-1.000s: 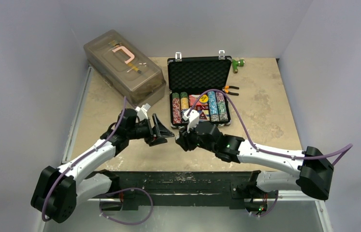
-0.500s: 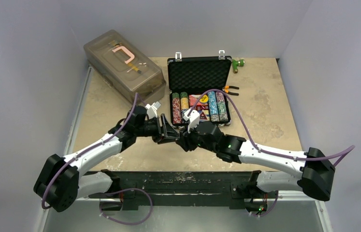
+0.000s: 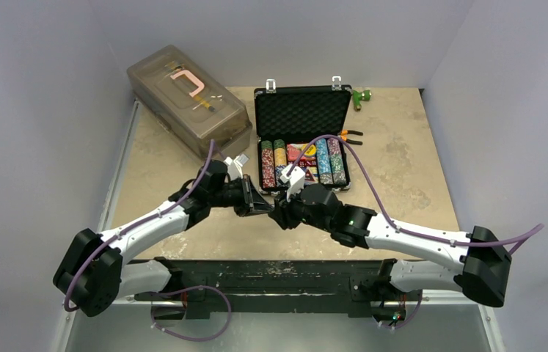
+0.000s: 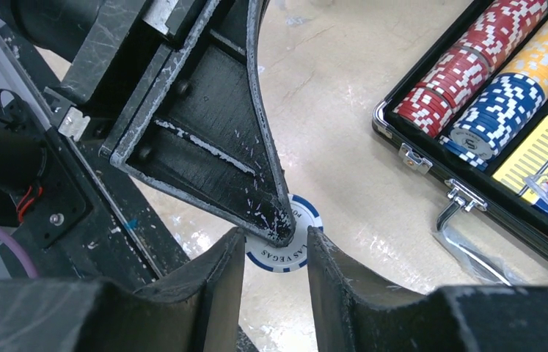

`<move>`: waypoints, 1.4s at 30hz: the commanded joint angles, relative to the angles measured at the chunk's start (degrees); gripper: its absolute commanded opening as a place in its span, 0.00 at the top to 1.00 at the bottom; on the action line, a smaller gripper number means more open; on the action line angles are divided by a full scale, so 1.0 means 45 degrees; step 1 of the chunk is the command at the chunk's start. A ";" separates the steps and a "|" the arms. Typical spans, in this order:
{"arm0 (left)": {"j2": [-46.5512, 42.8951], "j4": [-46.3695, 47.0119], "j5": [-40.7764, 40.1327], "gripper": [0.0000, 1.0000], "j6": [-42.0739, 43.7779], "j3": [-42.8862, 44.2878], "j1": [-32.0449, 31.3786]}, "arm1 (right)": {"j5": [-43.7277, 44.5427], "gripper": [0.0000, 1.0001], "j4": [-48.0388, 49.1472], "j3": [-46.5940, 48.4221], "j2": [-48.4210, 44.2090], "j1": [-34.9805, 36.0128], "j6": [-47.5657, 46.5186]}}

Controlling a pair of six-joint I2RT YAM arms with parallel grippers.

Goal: Pack up texas hold em set

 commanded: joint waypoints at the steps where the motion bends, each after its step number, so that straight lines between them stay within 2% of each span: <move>1: -0.0171 -0.0767 -0.0432 1.00 0.0864 0.0946 -0.0191 | 0.0163 0.65 0.0263 0.0069 -0.0503 -0.0063 -0.0159; 6: -0.0614 -0.2824 -0.2251 1.00 0.2261 0.1763 -0.0380 | 0.1609 0.24 -0.0987 -0.0104 -0.1243 -0.0068 0.0313; 10: -0.0469 -0.3283 -0.4645 1.00 0.4287 0.2561 -0.1085 | 0.3974 0.13 -0.3595 0.0154 -0.1988 -0.0057 0.1686; 13: 0.0309 -0.3155 -0.5813 1.00 0.6760 0.3280 -0.1757 | 0.5525 0.06 -0.5844 0.0468 -0.2720 -0.0073 0.3180; 20: 0.2649 -0.1828 -0.5937 1.00 1.2462 0.4772 -0.2479 | 0.4720 0.04 -0.7128 -0.0264 -0.4969 -0.0072 0.4466; 27: 0.5369 -0.3720 -0.5226 1.00 1.6593 0.7522 -0.2514 | 0.4744 0.04 -0.8164 -0.0348 -0.6046 -0.0073 0.4779; 34: 0.7321 -0.5392 -0.5764 1.00 1.8494 0.9263 -0.2543 | 0.4702 0.03 -0.8050 -0.0559 -0.6879 -0.0067 0.4757; 42: 0.8096 -0.5451 -0.6548 1.00 1.9276 0.9546 -0.2541 | 0.4722 0.03 -0.7971 -0.0613 -0.7063 -0.0069 0.4701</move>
